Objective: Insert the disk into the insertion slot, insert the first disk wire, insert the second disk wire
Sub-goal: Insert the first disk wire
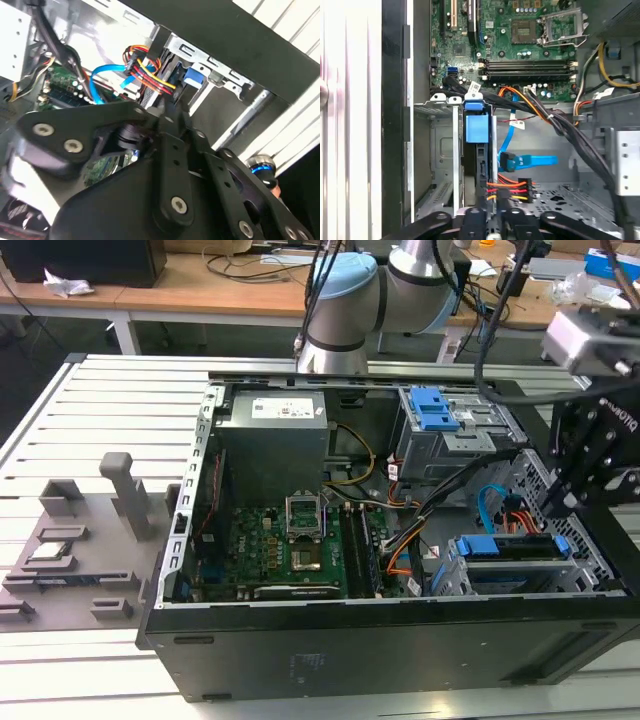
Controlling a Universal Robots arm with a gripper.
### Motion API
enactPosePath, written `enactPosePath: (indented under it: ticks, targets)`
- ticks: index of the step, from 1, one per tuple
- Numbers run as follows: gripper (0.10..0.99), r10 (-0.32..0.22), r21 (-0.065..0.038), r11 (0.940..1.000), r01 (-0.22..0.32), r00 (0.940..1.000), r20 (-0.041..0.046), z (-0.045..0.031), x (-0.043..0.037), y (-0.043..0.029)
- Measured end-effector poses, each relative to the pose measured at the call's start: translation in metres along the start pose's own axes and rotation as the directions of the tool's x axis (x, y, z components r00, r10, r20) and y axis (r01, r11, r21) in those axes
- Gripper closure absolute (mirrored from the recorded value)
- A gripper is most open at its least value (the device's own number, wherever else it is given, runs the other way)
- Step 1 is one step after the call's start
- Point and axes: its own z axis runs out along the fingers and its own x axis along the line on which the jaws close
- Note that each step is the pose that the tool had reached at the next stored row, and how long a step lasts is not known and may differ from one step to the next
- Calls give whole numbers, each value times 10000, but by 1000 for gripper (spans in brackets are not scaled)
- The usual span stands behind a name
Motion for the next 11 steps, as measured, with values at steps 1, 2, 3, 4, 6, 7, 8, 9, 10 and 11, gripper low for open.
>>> enactPosePath:
  ticks: [1, 2, 3, 4, 6, 7, 8, 9, 10, 11]
  targets:
    - [980, 0, 0, 10000, 0, 10000, 0, -79, -1, 4]
    - [980, 0, 0, 10000, 0, 10000, 0, -124, -1, 6]
    - [980, 0, 0, 10000, 0, 10000, 1, -166, -1, 8]
    - [980, 0, 0, 10000, 0, 10000, 0, -202, 0, 10]
    - [980, 0, 0, 10000, 0, 10000, 2, -212, 0, 11]
    - [980, 0, 0, 10000, 0, 10000, 2, -212, 0, 11]
    - [980, 0, 0, 10000, 0, 10000, 3, -212, 0, 11]
    - [980, 0, 0, 10000, 0, 10000, 0, -214, 0, 11]
    - [980, 0, 0, 10000, 0, 10000, 0, -214, 0, 11]
    - [980, 0, 0, 10000, 0, 10000, 1, -214, 0, 11]
